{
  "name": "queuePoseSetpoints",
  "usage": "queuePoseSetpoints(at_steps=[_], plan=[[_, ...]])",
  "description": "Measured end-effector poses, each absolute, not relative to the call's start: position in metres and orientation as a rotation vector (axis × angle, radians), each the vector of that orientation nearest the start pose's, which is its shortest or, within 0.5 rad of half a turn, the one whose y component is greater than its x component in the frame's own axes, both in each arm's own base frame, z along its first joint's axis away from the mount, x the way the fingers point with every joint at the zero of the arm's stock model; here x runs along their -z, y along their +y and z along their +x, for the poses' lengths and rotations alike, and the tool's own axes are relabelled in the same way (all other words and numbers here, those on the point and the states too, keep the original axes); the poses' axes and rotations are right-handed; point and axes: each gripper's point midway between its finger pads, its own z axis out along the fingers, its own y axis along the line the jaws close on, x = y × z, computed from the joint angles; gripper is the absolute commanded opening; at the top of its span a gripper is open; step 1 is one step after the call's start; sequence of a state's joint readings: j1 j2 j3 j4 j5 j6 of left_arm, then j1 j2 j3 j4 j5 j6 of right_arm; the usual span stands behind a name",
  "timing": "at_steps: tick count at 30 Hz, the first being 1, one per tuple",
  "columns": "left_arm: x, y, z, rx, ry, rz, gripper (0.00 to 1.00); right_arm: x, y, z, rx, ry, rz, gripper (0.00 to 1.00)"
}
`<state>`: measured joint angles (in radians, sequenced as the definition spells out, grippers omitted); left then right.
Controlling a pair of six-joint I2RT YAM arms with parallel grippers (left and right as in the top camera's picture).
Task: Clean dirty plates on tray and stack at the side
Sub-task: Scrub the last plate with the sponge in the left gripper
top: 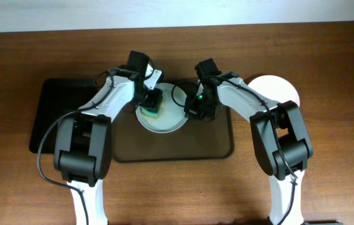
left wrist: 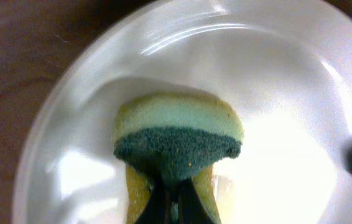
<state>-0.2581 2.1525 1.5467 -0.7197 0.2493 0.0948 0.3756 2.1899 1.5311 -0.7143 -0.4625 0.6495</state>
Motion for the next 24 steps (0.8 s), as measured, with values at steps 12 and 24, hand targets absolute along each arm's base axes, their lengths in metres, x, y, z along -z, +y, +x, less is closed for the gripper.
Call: queuePoseSetpoints(at_steps=[12, 24], plan=[[-0.010, -0.147, 0.470, 0.429, 2.709, 0.465, 0.00, -0.003, 0.237, 0.392, -0.793, 3.065, 0.319, 0.04], [-0.008, -0.111, 0.402, 0.153, 3.021, 0.582, 0.00, -0.003, 0.247, 0.383, -0.824, 3.083, 0.234, 0.04]])
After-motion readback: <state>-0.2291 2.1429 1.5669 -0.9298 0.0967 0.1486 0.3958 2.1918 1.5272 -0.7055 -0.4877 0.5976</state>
